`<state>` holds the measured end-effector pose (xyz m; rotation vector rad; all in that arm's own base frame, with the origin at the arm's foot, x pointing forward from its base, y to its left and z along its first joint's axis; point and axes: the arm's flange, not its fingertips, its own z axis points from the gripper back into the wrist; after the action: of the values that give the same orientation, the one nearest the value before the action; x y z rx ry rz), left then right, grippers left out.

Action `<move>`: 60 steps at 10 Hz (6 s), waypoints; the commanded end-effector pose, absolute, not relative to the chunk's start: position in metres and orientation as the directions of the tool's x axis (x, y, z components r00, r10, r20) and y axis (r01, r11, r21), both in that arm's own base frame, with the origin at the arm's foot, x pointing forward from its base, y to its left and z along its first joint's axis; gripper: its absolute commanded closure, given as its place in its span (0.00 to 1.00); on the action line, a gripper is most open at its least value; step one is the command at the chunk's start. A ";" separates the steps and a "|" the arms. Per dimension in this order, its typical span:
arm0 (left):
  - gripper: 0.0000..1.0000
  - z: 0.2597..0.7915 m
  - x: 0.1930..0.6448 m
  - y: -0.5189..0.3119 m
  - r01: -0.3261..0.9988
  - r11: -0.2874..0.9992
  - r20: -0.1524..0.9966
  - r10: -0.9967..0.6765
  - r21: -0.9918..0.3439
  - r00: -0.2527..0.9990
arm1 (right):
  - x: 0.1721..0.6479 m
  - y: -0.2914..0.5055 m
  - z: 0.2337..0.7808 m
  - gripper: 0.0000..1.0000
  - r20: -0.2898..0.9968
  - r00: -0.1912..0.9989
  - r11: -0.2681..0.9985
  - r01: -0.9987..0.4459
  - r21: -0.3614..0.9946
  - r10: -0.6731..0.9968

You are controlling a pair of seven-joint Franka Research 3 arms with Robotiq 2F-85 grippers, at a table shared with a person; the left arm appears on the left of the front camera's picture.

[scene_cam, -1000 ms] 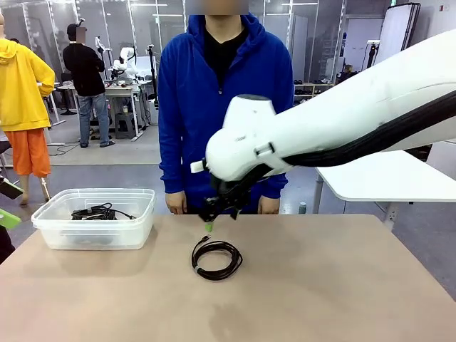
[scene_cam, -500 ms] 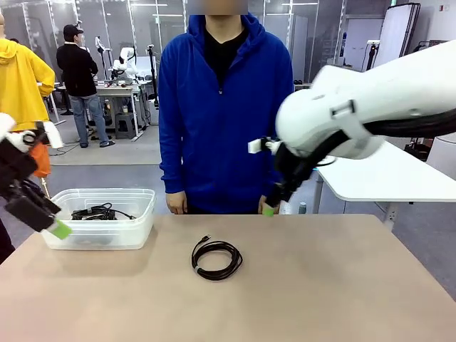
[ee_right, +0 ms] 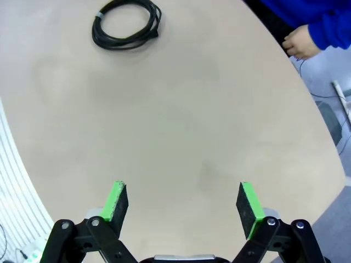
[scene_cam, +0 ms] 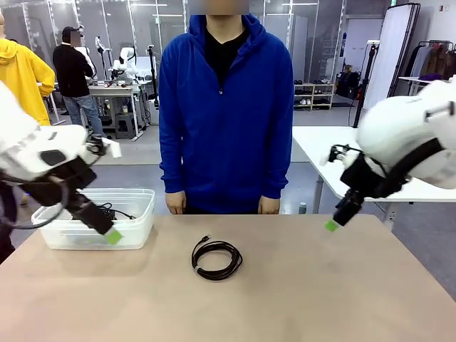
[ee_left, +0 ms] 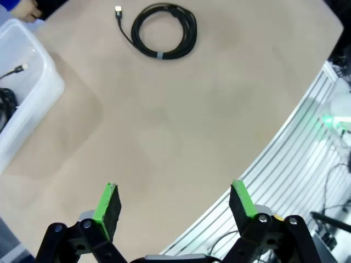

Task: Organize and store the cables.
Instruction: Place the USB Extension Cable into the Organizing box.

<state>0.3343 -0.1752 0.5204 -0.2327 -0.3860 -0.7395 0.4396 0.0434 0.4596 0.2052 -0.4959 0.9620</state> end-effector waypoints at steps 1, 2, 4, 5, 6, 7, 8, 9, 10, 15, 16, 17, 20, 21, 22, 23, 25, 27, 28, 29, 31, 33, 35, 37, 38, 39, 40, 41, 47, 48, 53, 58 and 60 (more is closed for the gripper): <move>0.00 0.514 0.373 -0.208 0.646 0.757 0.360 -0.577 -0.101 0.733 | 0.406 0.016 0.457 0.00 0.599 0.377 0.504 -0.862 -0.052 0.707; 0.00 0.506 0.382 -0.220 0.648 0.751 0.381 -0.566 -0.126 0.731 | 0.393 -0.005 0.456 0.00 0.622 0.337 0.445 -0.895 -0.020 0.707; 0.00 0.487 0.399 -0.238 0.604 0.784 0.383 -0.518 -0.147 0.765 | 0.371 -0.036 0.449 0.00 0.667 0.297 0.413 -0.910 -0.018 0.683; 0.00 0.476 0.407 -0.250 0.546 0.827 0.358 -0.474 -0.133 0.805 | 0.362 -0.046 0.445 0.00 0.675 0.254 0.378 -0.925 -0.039 0.693; 0.00 0.467 0.413 -0.259 0.538 0.832 0.354 -0.467 -0.134 0.810 | 0.358 -0.053 0.442 0.00 0.697 0.240 0.369 -0.929 -0.038 0.676; 0.00 0.462 0.416 -0.267 0.514 0.850 0.333 -0.454 -0.116 0.826 | 0.354 -0.056 0.440 0.00 0.694 0.253 0.389 -0.920 -0.042 0.674; 0.00 0.454 0.420 -0.272 0.483 0.868 0.311 -0.431 -0.113 0.847 | 0.351 -0.062 0.439 0.00 0.706 0.257 0.404 -0.914 -0.045 0.660; 0.00 0.447 0.425 -0.274 0.458 0.881 0.308 -0.404 -0.123 0.861 | 0.351 -0.067 0.437 0.00 0.712 0.284 0.439 -0.897 -0.038 0.642; 0.00 0.443 0.424 -0.271 0.494 0.858 0.307 -0.437 -0.141 0.846 | 0.351 -0.068 0.435 0.00 0.712 0.300 0.459 -0.888 -0.034 0.635; 0.00 0.446 0.415 -0.267 0.497 0.855 0.306 -0.439 -0.146 0.845 | 0.363 -0.069 0.451 0.00 0.690 0.285 0.421 -0.907 -0.031 0.666; 0.00 0.443 0.417 -0.268 0.492 0.858 0.300 -0.436 -0.148 0.849 | 0.363 -0.069 0.451 0.00 0.690 0.285 0.421 -0.907 -0.031 0.666; 0.00 0.430 0.417 -0.277 0.413 0.902 0.265 -0.371 -0.127 0.890 | 0.363 -0.069 0.451 0.00 0.690 0.285 0.421 -0.907 -0.031 0.666; 0.00 0.409 0.436 -0.300 0.318 0.936 0.213 -0.283 -0.153 0.935 | 0.363 -0.069 0.451 0.00 0.690 0.285 0.421 -0.907 -0.031 0.666; 0.00 0.401 0.444 -0.312 0.271 0.958 0.198 -0.248 -0.096 0.948 | 0.363 -0.069 0.451 0.00 0.690 0.285 0.421 -0.907 -0.031 0.666; 0.00 0.392 0.450 -0.323 0.198 0.978 0.164 -0.185 -0.069 0.969 | 0.363 -0.069 0.451 0.00 0.690 0.285 0.421 -0.907 -0.031 0.666; 0.00 0.386 0.456 -0.334 0.165 0.981 0.140 -0.151 -0.100 0.979 | 0.363 -0.069 0.451 0.00 0.690 0.285 0.421 -0.907 -0.031 0.666; 0.00 0.376 0.464 -0.349 0.103 0.995 0.166 -0.098 -0.020 0.981 | 0.363 -0.069 0.451 0.00 0.690 0.285 0.421 -0.907 -0.031 0.666; 0.00 0.375 0.477 -0.360 0.069 0.997 0.137 -0.071 0.022 0.988 | 0.363 -0.069 0.451 0.00 0.690 0.285 0.421 -0.907 -0.031 0.666; 0.00 0.375 0.481 -0.367 0.066 0.997 0.131 -0.070 0.036 0.989 | 0.363 -0.069 0.451 0.00 0.690 0.285 0.421 -0.907 -0.031 0.666; 0.00 0.371 0.487 -0.372 0.049 0.997 0.125 -0.055 0.055 0.991 | 0.363 -0.069 0.451 0.00 0.690 0.285 0.421 -0.907 -0.031 0.666; 0.00 0.358 0.500 -0.380 -0.021 0.996 0.085 0.013 0.086 0.996 | 0.363 -0.069 0.451 0.00 0.690 0.285 0.421 -0.907 -0.031 0.666; 0.00 0.350 0.508 -0.380 -0.057 0.995 0.070 0.051 0.079 0.996 | 0.363 -0.069 0.451 0.00 0.690 0.285 0.421 -0.907 -0.031 0.666; 0.00 0.338 0.519 -0.378 -0.093 0.989 0.058 0.086 0.112 0.995 | 0.363 -0.069 0.451 0.00 0.690 0.285 0.421 -0.907 -0.031 0.666; 0.00 0.324 0.524 -0.374 -0.088 0.994 0.015 0.088 0.063 0.996 | 0.363 -0.069 0.451 0.00 0.690 0.285 0.421 -0.907 -0.031 0.666; 0.00 0.319 0.527 -0.369 -0.097 0.995 0.011 0.096 0.038 0.995 | 0.363 -0.069 0.451 0.00 0.690 0.285 0.421 -0.907 -0.031 0.666; 0.00 0.318 0.528 -0.364 -0.121 0.992 0.030 0.120 0.035 0.992 | 0.363 -0.069 0.451 0.00 0.690 0.285 0.421 -0.907 -0.031 0.666; 0.00 0.315 0.530 -0.362 -0.127 0.992 0.019 0.127 0.024 0.992 | 0.363 -0.069 0.451 0.00 0.690 0.285 0.421 -0.907 -0.031 0.666; 0.00 0.313 0.531 -0.361 -0.138 0.990 0.020 0.138 0.009 0.990 | 0.363 -0.069 0.451 0.00 0.690 0.285 0.421 -0.907 -0.031 0.666; 1.00 0.311 0.530 -0.360 -0.154 0.988 -0.013 0.154 0.016 0.988 | 0.363 -0.069 0.451 0.00 0.690 0.285 0.421 -0.907 -0.031 0.666; 1.00 0.311 0.529 -0.361 -0.157 0.988 -0.021 0.157 0.011 0.987 | 0.363 -0.069 0.451 0.00 0.690 0.285 0.421 -0.907 -0.031 0.666; 1.00 0.314 0.528 -0.363 -0.163 0.987 -0.021 0.163 0.002 0.986 | 0.363 -0.069 0.451 0.00 0.690 0.285 0.421 -0.907 -0.031 0.666; 1.00 0.396 0.515 -0.349 -0.011 0.999 0.029 0.012 -0.052 1.000 | 0.363 -0.069 0.451 0.00 0.690 0.285 0.421 -0.907 -0.031 0.666; 1.00 0.432 0.506 -0.342 0.077 0.997 0.073 -0.075 -0.025 0.994 | 0.363 -0.069 0.451 0.00 0.690 0.285 0.421 -0.907 -0.031 0.666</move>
<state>0.5136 -0.3557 0.4265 -0.0386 -0.0759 -0.0264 0.3629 -0.0680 0.4515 0.3971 -0.6857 1.0810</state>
